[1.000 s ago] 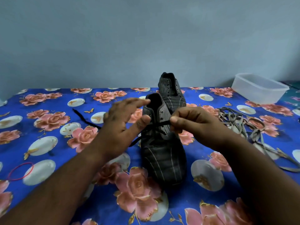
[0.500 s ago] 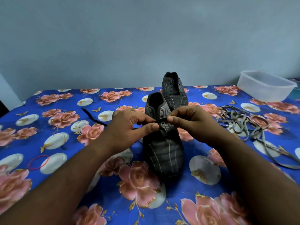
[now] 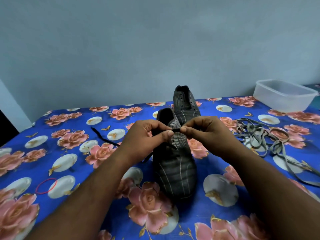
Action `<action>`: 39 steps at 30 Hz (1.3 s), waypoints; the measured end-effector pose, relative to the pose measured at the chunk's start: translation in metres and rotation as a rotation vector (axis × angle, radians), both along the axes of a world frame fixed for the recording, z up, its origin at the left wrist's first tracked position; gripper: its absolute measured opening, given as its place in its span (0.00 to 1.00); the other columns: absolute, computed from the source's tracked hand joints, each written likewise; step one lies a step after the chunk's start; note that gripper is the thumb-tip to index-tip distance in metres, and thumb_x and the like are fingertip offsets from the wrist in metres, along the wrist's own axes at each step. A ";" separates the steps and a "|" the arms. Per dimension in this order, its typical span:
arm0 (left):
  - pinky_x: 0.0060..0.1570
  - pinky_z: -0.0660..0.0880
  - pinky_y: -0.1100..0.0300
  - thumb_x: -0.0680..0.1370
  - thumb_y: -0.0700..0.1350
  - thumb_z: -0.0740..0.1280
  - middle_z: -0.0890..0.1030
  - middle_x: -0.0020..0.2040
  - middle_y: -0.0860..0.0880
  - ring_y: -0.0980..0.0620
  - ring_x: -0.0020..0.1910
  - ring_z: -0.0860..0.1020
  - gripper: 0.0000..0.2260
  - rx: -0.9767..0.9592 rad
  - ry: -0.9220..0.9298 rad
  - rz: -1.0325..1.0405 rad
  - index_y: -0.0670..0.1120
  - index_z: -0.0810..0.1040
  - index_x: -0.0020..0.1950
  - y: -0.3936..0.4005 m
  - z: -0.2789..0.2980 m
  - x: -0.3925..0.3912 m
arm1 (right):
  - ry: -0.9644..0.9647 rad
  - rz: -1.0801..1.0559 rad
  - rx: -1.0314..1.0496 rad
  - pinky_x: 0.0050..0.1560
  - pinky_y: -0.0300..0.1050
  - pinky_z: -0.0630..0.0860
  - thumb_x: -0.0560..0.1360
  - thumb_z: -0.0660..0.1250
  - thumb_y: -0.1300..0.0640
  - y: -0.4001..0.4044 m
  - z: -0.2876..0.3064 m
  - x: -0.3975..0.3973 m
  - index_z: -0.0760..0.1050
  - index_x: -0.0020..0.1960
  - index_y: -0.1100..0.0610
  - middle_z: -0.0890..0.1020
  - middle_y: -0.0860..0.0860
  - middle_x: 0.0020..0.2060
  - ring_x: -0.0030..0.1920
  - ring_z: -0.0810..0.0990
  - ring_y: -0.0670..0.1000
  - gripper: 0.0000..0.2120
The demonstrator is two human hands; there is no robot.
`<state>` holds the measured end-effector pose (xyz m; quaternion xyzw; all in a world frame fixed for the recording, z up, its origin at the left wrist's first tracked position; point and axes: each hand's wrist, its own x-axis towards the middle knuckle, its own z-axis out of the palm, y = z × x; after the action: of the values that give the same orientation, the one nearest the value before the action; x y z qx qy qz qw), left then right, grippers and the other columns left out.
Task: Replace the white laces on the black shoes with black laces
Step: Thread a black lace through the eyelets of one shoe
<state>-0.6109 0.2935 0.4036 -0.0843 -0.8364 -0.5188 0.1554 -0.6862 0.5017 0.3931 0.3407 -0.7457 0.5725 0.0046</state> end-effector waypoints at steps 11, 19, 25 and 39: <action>0.53 0.74 0.51 0.73 0.55 0.74 0.84 0.44 0.63 0.55 0.51 0.76 0.06 -0.247 0.270 0.060 0.61 0.86 0.50 -0.006 -0.022 -0.005 | 0.017 0.069 0.007 0.36 0.32 0.70 0.71 0.73 0.51 -0.013 -0.007 0.005 0.83 0.41 0.54 0.81 0.44 0.31 0.33 0.74 0.40 0.06; 0.60 0.69 0.44 0.74 0.59 0.66 0.79 0.47 0.61 0.56 0.54 0.73 0.09 -0.318 0.273 0.161 0.57 0.81 0.46 -0.001 -0.024 -0.004 | 0.130 -0.068 -0.001 0.49 0.35 0.73 0.81 0.66 0.54 -0.020 -0.017 0.002 0.83 0.56 0.54 0.83 0.48 0.45 0.46 0.79 0.41 0.08; 0.57 0.62 0.53 0.78 0.55 0.65 0.76 0.56 0.60 0.56 0.59 0.72 0.06 -0.436 0.339 0.124 0.57 0.80 0.50 0.005 -0.025 0.000 | 0.358 -0.091 0.298 0.55 0.40 0.72 0.79 0.59 0.54 -0.025 -0.030 -0.005 0.76 0.70 0.45 0.73 0.49 0.51 0.54 0.74 0.46 0.21; 0.48 0.58 0.54 0.75 0.54 0.68 0.81 0.42 0.62 0.52 0.52 0.72 0.05 -0.570 0.411 0.339 0.56 0.82 0.48 0.007 -0.025 -0.001 | 0.273 -0.068 0.220 0.47 0.34 0.69 0.78 0.65 0.67 -0.007 -0.020 -0.013 0.76 0.61 0.47 0.75 0.49 0.46 0.49 0.75 0.49 0.18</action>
<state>-0.6116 0.3009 0.3788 -0.0869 -0.9006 -0.2049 0.3735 -0.6992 0.4945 0.3734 0.3882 -0.8073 0.4357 0.0878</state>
